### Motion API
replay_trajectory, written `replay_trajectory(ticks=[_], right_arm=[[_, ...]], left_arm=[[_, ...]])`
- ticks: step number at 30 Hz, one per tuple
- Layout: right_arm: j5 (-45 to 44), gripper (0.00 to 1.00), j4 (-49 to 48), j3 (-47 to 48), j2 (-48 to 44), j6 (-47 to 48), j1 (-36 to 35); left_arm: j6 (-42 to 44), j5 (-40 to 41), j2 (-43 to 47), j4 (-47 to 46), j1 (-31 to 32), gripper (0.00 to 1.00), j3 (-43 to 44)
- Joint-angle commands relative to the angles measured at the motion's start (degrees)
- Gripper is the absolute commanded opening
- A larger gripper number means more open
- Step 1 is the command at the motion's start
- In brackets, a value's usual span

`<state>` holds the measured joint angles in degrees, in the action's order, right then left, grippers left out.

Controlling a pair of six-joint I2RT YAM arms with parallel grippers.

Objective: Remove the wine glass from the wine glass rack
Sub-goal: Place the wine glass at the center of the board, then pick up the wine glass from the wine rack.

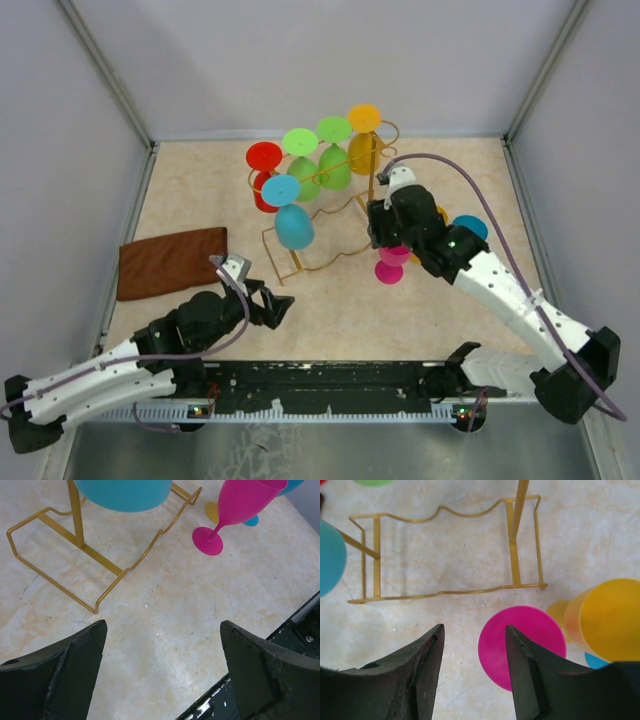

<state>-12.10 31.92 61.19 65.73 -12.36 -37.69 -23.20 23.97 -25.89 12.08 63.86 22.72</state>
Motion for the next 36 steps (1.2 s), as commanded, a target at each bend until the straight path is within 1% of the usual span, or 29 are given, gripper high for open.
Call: replay_trajectory(ticks=[1, 4, 6, 8, 11, 12, 13, 17, 20, 22, 24, 27, 29, 31, 34, 36], right_arm=[[-2.8, 0.53, -8.3, -0.9, -7.0, -2.7, 0.2], [-3.0, 0.58, -17.2, -5.0, -12.0, -6.3, 0.3], [-2.6, 0.6, -23.1, -8.3, -15.3, -8.8, 0.3], [-2.9, 0.62, -27.9, -11.1, -18.3, -12.4, 0.2], [-4.5, 0.63, -30.7, -12.4, -20.8, -18.8, 0.3], [-4.0, 0.63, -31.4, -12.3, -21.1, -20.3, 0.3], [-3.0, 0.64, -32.2, -12.3, -21.3, -21.5, 0.3], [4.1, 0.65, -37.3, -12.3, -21.6, -24.1, 0.2], [6.9, 0.65, -40.2, -12.3, -21.5, -26.1, 0.3], [7.2, 0.65, -40.6, -12.1, -21.4, -26.5, 0.3], [6.8, 0.65, -39.6, -11.7, -21.3, -26.5, 0.2], [7.7, 0.64, -37.1, -9.6, -20.1, -26.4, 0.2], [8.3, 0.62, -35.7, -7.1, -18.1, -26.7, -0.7], [6.9, 0.62, -33.8, -4.4, -15.1, -25.9, -3.2], [5.2, 0.63, -31.3, 0.6, -9.6, -23.8, -7.6], [4.9, 0.63, -31.1, 2.4, -6.8, -25.8, -8.9]], left_arm=[[-0.5, -1.7, -1.3, -0.8, -0.8, 0.99, 1.4], [-1.4, -4.6, -4.1, -2.5, -1.7, 0.99, 1.4], [-3.6, -3.8, -6.1, -1.4, -2.8, 0.99, 2.2], [-6.2, -4.2, -7.0, -0.9, -5.3, 0.99, 2.4], [-7.3, -11.6, -6.7, -3.5, -11.1, 0.99, 1.0], [-7.8, -14.7, -6.7, -3.9, -13.2, 0.99, 0.5], [-8.3, -16.0, -6.6, -3.9, -15.0, 0.99, 0.2], [-8.1, -16.2, -5.8, -1.8, -18.5, 0.99, 1.1], [-8.2, -16.0, -4.6, -1.1, -20.1, 0.99, 2.2], [-8.1, -13.6, -3.9, 0.2, -20.6, 0.99, 3.2], [-7.8, -9.0, -3.2, 4.6, -20.6, 0.99, 5.5], [-4.9, -4.3, -1.9, 8.2, -20.6, 0.99, 8.4], [-3.2, -3.2, -1.2, 8.4, -20.6, 0.99, 9.3], [-2.1, -3.2, -1.1, 7.7, -20.6, 0.99, 9.5], [-2.3, -3.3, -1.8, 7.8, -20.6, 0.99, 9.7], [-3.6, -2.5, -1.7, 8.8, -20.6, 0.99, 10.0]])
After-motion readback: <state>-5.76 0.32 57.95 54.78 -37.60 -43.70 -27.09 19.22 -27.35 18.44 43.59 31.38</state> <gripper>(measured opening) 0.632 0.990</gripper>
